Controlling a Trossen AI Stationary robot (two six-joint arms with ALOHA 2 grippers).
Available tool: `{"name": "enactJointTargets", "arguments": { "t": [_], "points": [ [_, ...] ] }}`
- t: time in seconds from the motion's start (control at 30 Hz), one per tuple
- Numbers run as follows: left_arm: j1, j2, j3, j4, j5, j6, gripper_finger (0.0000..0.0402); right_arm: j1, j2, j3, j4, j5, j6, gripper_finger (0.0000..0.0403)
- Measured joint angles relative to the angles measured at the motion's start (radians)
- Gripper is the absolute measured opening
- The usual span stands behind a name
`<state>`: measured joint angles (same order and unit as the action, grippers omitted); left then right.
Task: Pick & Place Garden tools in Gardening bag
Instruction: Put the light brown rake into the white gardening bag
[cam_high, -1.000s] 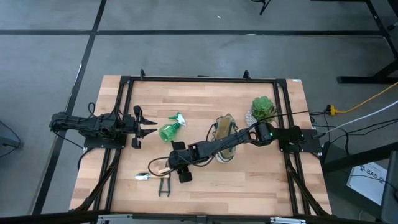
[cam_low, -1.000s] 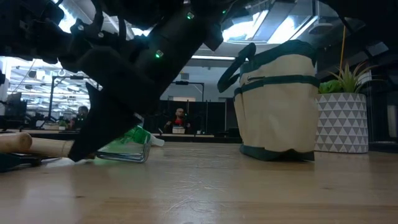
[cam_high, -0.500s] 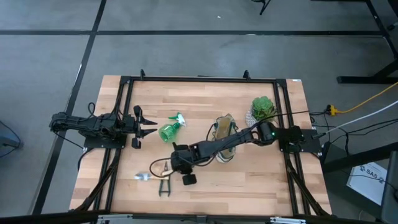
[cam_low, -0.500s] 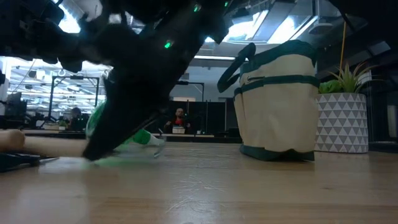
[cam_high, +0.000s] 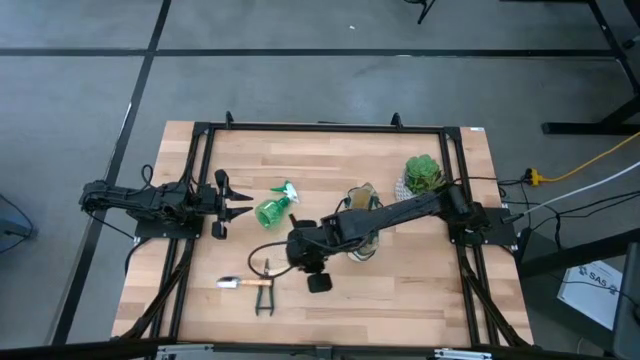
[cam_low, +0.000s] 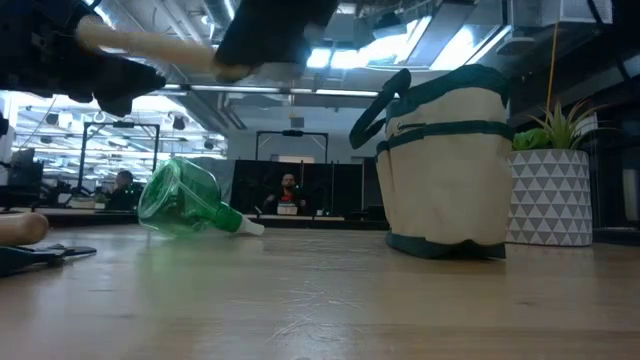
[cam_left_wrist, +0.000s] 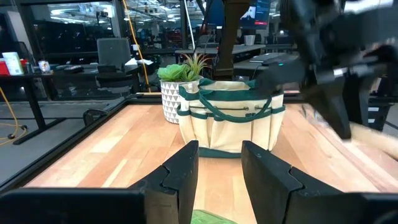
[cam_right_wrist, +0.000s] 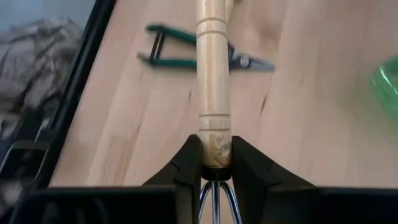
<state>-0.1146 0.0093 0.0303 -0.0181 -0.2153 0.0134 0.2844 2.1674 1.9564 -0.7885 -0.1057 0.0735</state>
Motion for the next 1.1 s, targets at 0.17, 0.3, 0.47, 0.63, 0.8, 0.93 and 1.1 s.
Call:
{"name": "enactJointTargets", "arguments": {
  "t": [0.17,0.3,0.47,0.63,0.8,0.93,1.1],
  "points": [
    [0.0,0.0,0.0,0.0,0.0,0.0,0.0118,0.012,-0.082,-0.001,-0.095,0.025,0.001,0.0062],
    [0.0,0.0,0.0,0.0,0.0,0.0,0.0118,0.021,-0.143,-0.001,-0.182,0.06,0.017,0.0062],
    [0.0,0.0,0.0,0.0,0.0,0.0,0.0118,0.03,-0.219,-0.001,-0.308,0.078,0.022,0.0062],
    [0.0,0.0,0.0,0.0,0.0,0.0,0.0118,0.029,-0.287,-0.032,-0.418,0.079,0.037,0.0062],
    [0.0,0.0,0.0,0.0,0.0,0.0,0.0118,0.038,-0.416,-0.18,-0.406,0.116,0.145,0.0062],
    [0.0,0.0,0.0,0.0,0.0,0.0,0.0118,0.066,-0.559,-0.375,-0.313,0.184,0.27,0.0062],
    [0.0,0.0,0.0,0.0,0.0,0.0,0.0118,0.11,-0.741,-0.641,-0.079,0.267,0.374,0.0062]
  ]
}}
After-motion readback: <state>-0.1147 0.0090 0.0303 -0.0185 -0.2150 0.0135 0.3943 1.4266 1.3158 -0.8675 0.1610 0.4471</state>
